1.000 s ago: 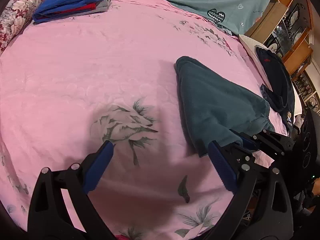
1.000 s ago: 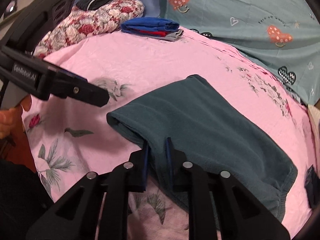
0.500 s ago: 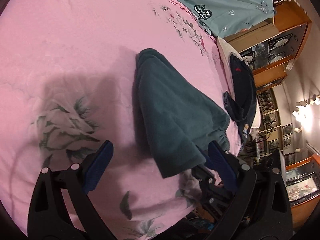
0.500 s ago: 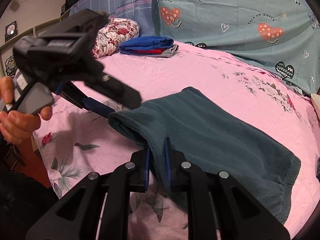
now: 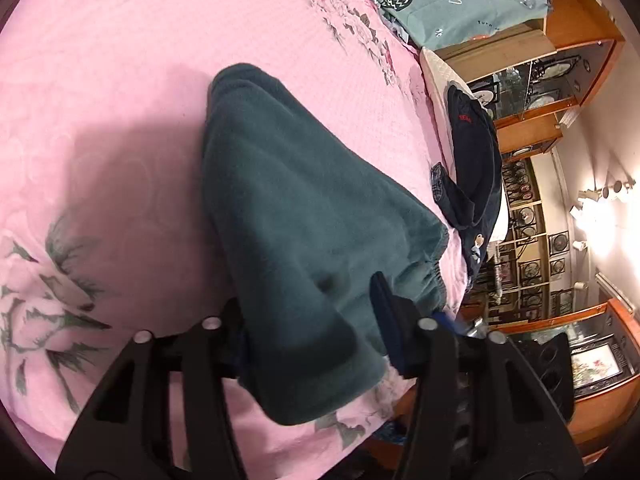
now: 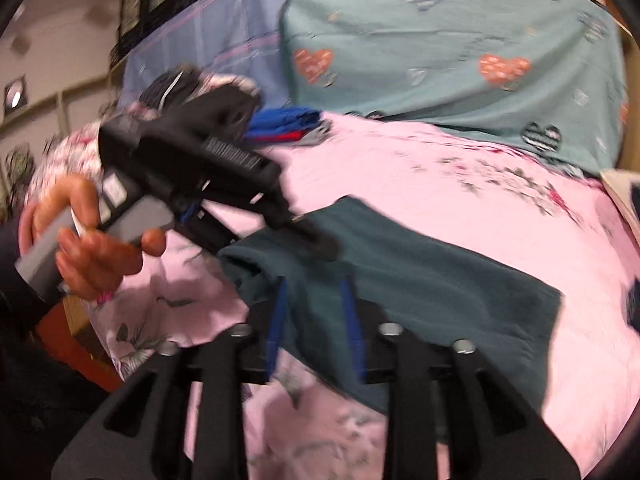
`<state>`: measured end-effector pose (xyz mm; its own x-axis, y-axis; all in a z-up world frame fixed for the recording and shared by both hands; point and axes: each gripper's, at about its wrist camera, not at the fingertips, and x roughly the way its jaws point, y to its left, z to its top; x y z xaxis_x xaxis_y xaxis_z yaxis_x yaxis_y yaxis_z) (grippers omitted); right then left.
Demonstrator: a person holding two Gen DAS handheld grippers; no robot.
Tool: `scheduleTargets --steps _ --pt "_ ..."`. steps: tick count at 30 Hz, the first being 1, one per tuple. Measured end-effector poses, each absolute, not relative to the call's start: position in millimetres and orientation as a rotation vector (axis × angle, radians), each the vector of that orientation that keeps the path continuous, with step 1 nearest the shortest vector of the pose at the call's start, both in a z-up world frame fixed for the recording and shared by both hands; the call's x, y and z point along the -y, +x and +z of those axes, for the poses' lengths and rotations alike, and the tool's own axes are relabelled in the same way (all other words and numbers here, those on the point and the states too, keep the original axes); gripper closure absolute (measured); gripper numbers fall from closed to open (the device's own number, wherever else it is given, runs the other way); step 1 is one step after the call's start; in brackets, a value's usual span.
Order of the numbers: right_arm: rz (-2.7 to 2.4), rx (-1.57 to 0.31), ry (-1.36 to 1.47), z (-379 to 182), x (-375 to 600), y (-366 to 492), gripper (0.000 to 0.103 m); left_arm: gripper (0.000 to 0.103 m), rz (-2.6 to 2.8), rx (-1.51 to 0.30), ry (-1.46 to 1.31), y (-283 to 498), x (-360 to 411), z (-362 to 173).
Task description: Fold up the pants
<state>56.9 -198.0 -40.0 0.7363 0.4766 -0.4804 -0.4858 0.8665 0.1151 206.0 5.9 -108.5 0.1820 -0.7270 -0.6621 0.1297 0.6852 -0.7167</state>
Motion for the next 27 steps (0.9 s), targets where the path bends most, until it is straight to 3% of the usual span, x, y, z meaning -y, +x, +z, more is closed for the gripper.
scheduleTargets --steps 2,9,16,27 --pt "0.436 -0.473 0.079 -30.1 233.7 55.7 0.04 0.06 -0.649 -1.236 -0.545 203.5 -5.3 -108.0" --pt "0.239 -0.684 0.319 -53.7 326.5 103.3 0.039 0.06 -0.637 -1.142 -0.479 191.8 -4.5 -107.7" --pt "0.328 -0.907 0.406 -85.9 327.9 145.8 0.039 0.06 -0.642 -1.079 -0.425 182.5 -6.6 -111.9" --pt "0.543 -0.957 0.331 -89.8 305.7 165.1 0.042 0.056 -0.637 -1.05 -0.441 179.0 -10.9 -115.1"
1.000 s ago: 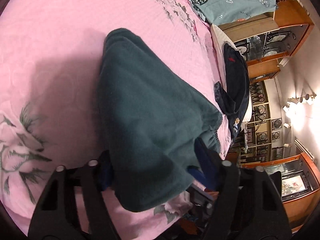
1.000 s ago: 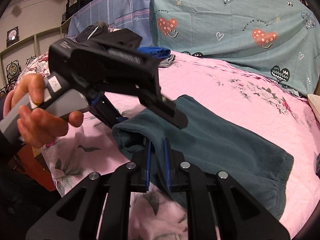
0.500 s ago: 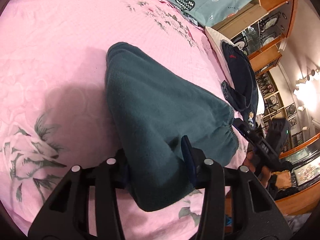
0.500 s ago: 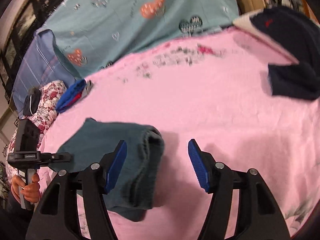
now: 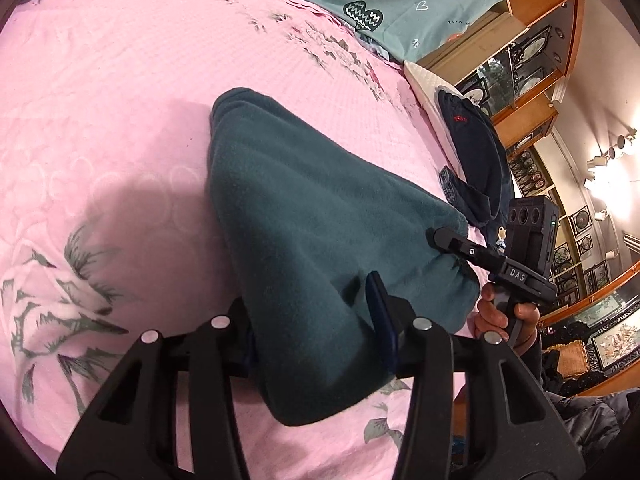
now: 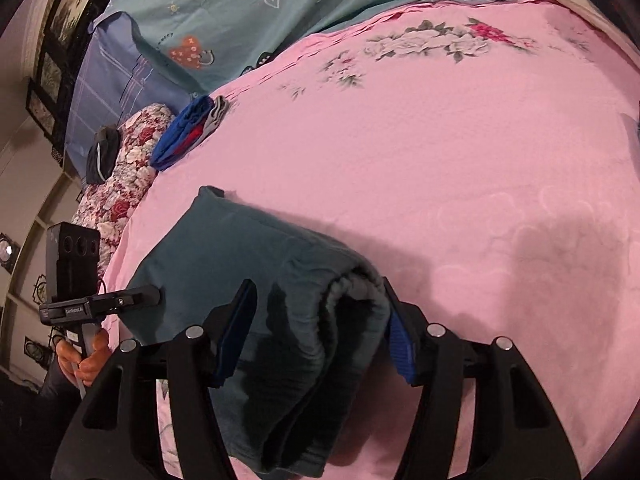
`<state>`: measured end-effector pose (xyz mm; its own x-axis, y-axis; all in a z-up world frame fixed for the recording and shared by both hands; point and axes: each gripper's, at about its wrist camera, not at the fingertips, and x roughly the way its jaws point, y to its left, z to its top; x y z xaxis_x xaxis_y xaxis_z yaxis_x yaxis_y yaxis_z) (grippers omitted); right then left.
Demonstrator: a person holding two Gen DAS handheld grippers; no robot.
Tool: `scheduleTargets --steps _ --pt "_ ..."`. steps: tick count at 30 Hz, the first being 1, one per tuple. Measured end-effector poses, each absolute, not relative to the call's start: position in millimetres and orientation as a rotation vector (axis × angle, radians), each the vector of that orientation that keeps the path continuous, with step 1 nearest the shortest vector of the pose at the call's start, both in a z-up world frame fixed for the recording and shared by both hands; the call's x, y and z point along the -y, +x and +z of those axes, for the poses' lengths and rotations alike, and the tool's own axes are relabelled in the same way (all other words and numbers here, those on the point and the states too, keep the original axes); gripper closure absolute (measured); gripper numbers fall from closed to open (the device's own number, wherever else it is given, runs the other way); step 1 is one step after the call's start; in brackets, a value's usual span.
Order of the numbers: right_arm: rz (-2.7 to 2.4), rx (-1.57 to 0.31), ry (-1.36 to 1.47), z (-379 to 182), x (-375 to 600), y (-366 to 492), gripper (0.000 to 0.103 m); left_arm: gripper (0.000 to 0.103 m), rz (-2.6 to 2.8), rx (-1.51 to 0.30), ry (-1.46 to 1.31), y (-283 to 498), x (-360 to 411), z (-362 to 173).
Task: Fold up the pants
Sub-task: 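Lift the folded pants with both tools and carry them onto the clothes stack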
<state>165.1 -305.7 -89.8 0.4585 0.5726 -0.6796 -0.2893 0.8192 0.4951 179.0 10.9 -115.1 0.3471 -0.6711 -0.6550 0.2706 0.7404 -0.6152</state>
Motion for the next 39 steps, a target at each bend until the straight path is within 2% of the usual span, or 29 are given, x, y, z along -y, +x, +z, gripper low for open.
scheduleTargets --steps 2,5,10,14,16,21,26,32,39 --pt "0.556 -0.964 0.378 -91.0 311.7 168.3 0.045 0.056 -0.636 -1.043 -0.437 178.1 -10.6 -115.3" --pt "0.531 -0.984 0.514 -97.9 328.8 171.3 0.057 0.056 -0.633 -1.041 -0.44 177.8 -10.7 -115.7" --pt "0.494 -0.985 0.45 -93.4 318.8 170.8 0.057 0.056 -0.626 -1.043 -0.429 177.1 -10.3 -115.0" --pt "0.439 -0.97 0.38 -90.9 309.6 166.4 0.065 0.057 -0.612 -1.033 -0.417 174.1 -9.3 -112.8" --pt "0.414 -0.963 0.382 -90.5 308.9 164.5 0.069 0.059 -0.601 -1.024 -0.385 171.4 -5.8 -110.3" --pt "0.362 -0.881 0.296 -76.4 295.5 149.5 0.08 0.076 -0.586 -0.961 -0.34 160.5 -6.3 -96.8" --pt "0.355 -0.778 0.179 -45.9 274.0 129.6 0.082 0.083 -0.603 -0.894 -0.346 143.0 -16.0 -81.7" --pt "0.402 -0.697 0.024 -6.9 223.3 120.1 0.082 0.084 -0.583 -0.804 -0.317 126.7 -36.5 -56.7" --pt "0.513 -0.593 -0.096 50.5 131.0 172.2 0.082 0.084 -0.487 -0.679 -0.278 152.7 -124.8 3.2"
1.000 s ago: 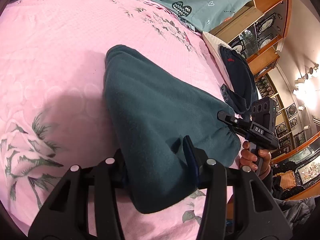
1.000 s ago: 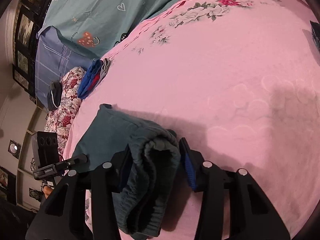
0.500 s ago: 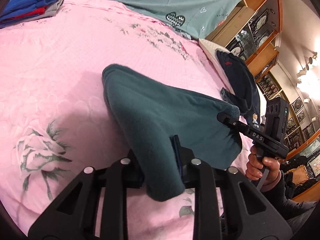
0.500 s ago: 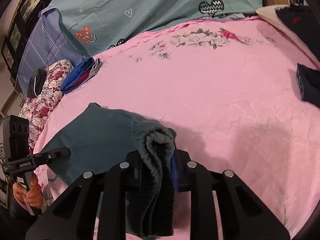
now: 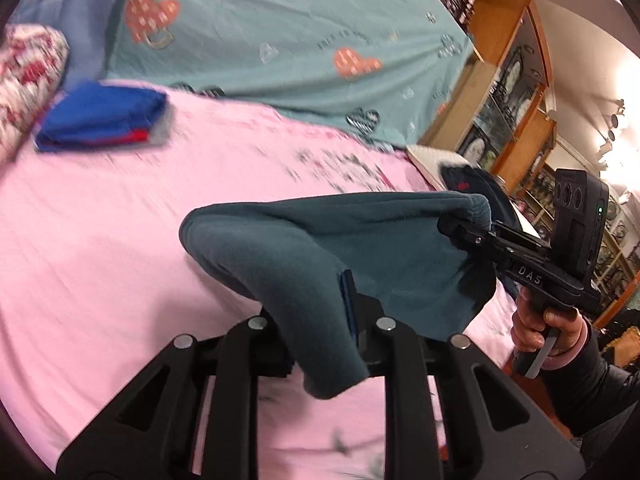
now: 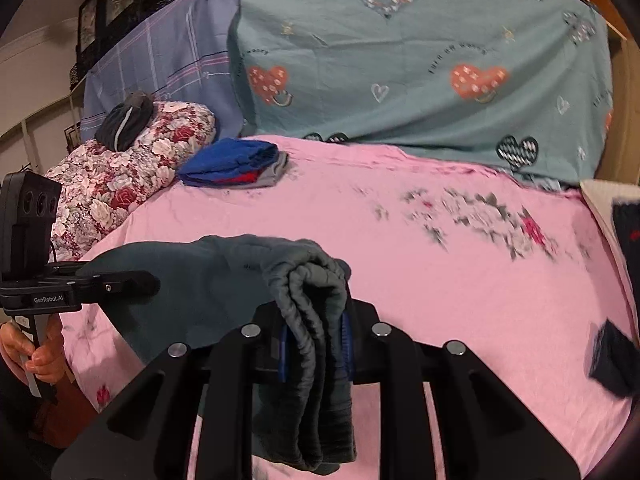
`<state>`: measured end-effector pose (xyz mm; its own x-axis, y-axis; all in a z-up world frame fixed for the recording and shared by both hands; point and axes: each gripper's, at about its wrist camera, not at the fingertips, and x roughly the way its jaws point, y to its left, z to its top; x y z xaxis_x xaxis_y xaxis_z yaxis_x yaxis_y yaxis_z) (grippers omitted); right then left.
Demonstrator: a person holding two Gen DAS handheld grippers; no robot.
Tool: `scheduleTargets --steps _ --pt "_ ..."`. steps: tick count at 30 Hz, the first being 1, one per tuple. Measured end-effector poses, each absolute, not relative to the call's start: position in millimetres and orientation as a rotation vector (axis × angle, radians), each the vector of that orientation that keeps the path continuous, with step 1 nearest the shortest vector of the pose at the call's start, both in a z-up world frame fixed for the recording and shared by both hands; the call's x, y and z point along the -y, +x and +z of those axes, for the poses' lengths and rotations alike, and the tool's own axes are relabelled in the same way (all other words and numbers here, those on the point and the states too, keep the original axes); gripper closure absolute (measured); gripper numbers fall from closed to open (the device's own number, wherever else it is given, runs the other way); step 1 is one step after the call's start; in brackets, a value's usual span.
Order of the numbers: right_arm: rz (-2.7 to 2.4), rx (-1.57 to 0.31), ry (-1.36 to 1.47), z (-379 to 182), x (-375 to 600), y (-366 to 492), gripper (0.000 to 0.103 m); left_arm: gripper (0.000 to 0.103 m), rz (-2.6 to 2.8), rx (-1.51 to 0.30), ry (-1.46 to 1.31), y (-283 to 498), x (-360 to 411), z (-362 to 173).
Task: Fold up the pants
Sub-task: 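Lift the folded pants with both tools and carry them onto the clothes stack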
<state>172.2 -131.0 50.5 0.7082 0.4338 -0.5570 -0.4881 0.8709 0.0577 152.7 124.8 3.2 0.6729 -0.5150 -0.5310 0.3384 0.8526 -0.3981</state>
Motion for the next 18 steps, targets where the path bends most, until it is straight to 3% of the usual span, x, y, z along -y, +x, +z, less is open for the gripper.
scheduleTargets --steps 11,14,18 --pt "0.701 -0.373 -0.096 137.0 -66.4 372.5 0.082 0.084 -0.179 -0.493 -0.065 322.7 -298.6 112.0" --pt "0.73 -0.423 -0.009 120.2 -100.9 445.6 0.082 0.082 -0.145 -0.501 -0.078 380.5 -343.9 93.7" --pt "0.716 -0.744 0.173 26.4 -130.4 545.7 0.082 0.078 -0.116 -0.69 -0.305 452.5 -417.4 -1.9"
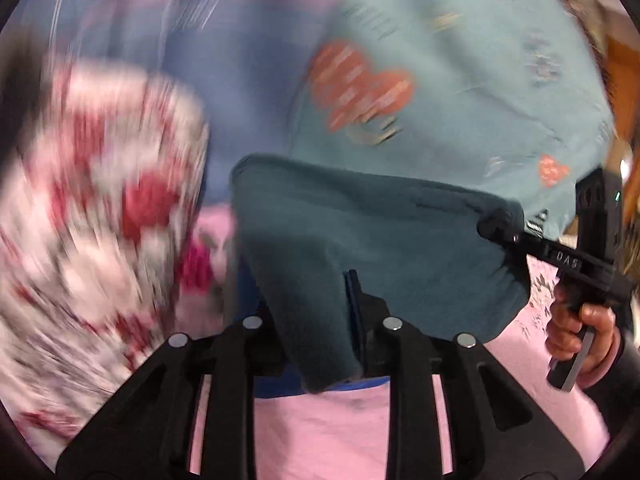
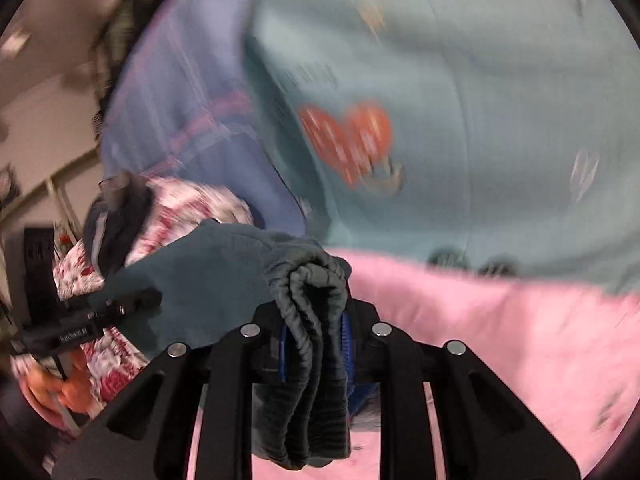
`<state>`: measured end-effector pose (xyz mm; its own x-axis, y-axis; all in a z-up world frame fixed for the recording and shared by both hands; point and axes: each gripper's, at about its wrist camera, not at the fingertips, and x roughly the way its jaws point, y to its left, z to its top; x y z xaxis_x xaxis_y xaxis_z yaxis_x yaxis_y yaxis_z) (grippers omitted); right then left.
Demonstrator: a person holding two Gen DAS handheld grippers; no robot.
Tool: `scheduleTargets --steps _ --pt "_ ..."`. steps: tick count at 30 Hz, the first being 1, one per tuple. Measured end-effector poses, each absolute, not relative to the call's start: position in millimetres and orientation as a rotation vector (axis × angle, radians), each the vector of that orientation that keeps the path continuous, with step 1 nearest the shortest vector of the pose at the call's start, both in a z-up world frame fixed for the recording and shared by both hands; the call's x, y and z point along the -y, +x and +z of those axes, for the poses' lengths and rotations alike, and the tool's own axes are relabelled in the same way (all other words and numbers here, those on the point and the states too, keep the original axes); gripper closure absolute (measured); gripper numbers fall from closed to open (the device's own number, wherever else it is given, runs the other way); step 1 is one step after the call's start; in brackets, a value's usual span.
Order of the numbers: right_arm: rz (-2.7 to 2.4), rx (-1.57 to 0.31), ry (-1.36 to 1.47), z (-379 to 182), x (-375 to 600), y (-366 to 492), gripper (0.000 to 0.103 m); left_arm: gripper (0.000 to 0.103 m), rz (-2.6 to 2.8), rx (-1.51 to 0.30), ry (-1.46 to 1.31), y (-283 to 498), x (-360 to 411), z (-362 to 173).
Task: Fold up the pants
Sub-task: 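Lift the folded pants with both tools and carry them onto the clothes stack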
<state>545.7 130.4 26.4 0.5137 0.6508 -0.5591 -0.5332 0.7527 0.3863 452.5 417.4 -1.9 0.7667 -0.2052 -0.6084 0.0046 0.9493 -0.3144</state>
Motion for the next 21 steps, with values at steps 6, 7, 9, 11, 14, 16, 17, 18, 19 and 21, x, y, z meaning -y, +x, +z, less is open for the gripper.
scheduleTargets --steps 6,7,9,11,14,16,17,18,19,21 --pt "0.699 -0.796 0.208 -33.9 -131.6 578.6 0.064 0.027 -0.063 -0.71 -0.37 463.3 -448.2 -65.5" --pt "0.69 -0.804 0.21 -34.9 -129.3 582.3 0.053 0.024 -0.054 -0.712 -0.356 462.5 -445.8 -64.1" --pt "0.645 -0.822 0.215 -31.1 -118.5 583.6 0.036 0.02 -0.036 -0.73 -0.335 458.8 -440.7 -60.0" --pt "0.648 -0.824 0.231 -24.6 -111.8 575.8 0.036 0.015 -0.015 -0.749 -0.329 454.5 -438.3 -50.9" --pt "0.675 -0.668 0.203 4.4 -100.7 536.2 0.035 0.004 0.09 -0.678 -0.256 432.4 -428.9 -25.0" --pt "0.701 -0.542 0.152 22.0 -102.9 508.6 0.035 0.002 0.15 -0.579 -0.191 411.5 -422.1 -4.5" --pt "0.711 -0.491 0.136 28.8 -105.5 498.2 0.035 0.002 0.163 -0.533 -0.175 404.2 -418.0 4.0" --pt "0.755 -0.441 0.131 34.8 -109.6 487.8 0.035 0.002 0.161 -0.5 -0.174 399.7 -414.3 8.7" --pt "0.797 -0.429 0.123 37.1 -118.4 484.8 0.035 0.002 0.13 -0.488 -0.183 400.2 -409.2 11.9" --pt "0.842 -0.476 0.1 29.0 -134.6 492.3 0.039 0.002 0.032 -0.564 -0.185 420.3 -394.4 4.4"
